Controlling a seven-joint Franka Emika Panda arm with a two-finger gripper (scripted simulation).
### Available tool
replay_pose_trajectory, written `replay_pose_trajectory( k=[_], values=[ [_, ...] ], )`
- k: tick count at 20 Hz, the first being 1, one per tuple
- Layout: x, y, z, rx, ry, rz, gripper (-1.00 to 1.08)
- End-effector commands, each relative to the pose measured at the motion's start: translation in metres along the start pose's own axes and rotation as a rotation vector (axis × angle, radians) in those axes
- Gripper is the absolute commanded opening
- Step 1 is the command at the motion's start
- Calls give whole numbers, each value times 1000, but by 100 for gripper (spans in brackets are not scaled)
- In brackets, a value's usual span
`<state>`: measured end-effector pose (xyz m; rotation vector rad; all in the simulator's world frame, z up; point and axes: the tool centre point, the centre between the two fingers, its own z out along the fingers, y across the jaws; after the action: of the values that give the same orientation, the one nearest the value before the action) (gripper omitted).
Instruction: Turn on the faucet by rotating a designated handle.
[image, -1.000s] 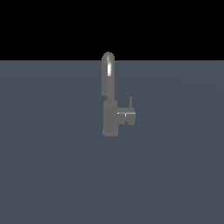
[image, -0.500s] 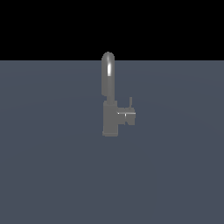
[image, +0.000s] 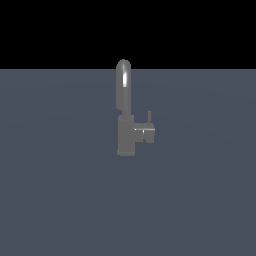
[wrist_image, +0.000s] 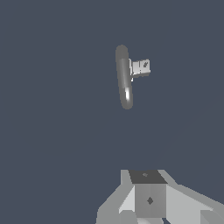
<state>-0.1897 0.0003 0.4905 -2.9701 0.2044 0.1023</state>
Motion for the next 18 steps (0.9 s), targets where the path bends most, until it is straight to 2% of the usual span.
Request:
replay_pose_trajectory(
  k=[1, 18],
  values=[
    [14, 1, 3, 32, -34, 37, -100],
    [112, 21, 41, 268, -283, 303, -100]
  ],
)
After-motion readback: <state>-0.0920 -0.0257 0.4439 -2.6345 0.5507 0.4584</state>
